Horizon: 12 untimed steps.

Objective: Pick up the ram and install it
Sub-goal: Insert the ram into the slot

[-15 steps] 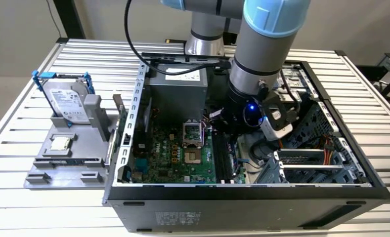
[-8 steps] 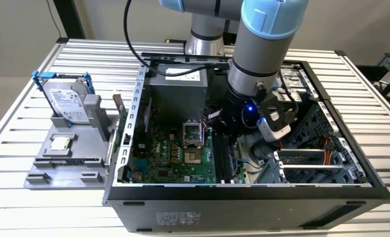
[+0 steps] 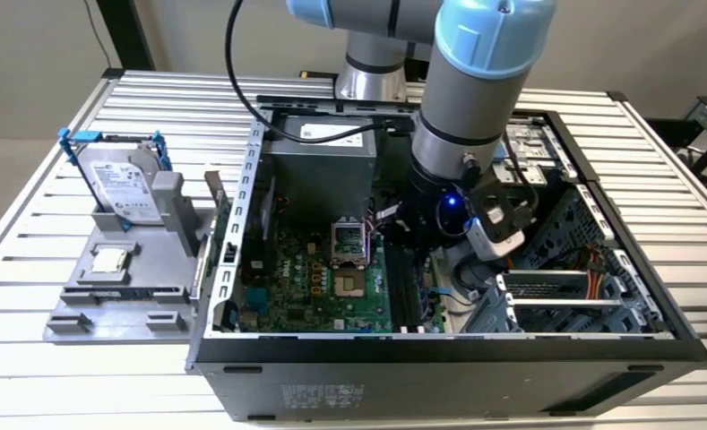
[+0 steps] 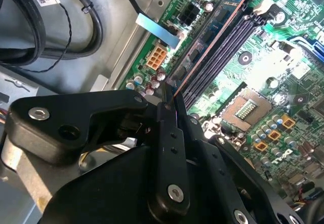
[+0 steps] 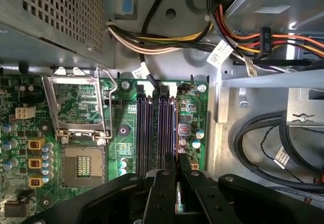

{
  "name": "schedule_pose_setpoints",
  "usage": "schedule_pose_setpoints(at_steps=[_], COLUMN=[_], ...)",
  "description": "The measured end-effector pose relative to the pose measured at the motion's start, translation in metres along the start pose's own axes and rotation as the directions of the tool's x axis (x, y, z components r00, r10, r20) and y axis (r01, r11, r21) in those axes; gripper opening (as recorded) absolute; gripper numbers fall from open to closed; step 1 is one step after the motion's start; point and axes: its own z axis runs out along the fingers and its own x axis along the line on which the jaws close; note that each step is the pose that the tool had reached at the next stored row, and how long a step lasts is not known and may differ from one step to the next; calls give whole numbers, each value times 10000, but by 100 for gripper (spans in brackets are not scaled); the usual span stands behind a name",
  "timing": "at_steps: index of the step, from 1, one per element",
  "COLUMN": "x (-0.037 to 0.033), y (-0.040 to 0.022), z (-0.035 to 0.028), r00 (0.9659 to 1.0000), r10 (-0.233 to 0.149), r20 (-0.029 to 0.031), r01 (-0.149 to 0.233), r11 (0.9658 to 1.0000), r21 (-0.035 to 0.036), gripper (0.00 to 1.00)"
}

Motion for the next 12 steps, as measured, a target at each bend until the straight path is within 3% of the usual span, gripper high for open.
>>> schedule_pose_setpoints(at_steps=[12], x=[4], y=[1], z=[38], r00=[10000], r10=[2], r20=[-16], r01=[-2], r11=[10000], r21=[3], gripper=[0])
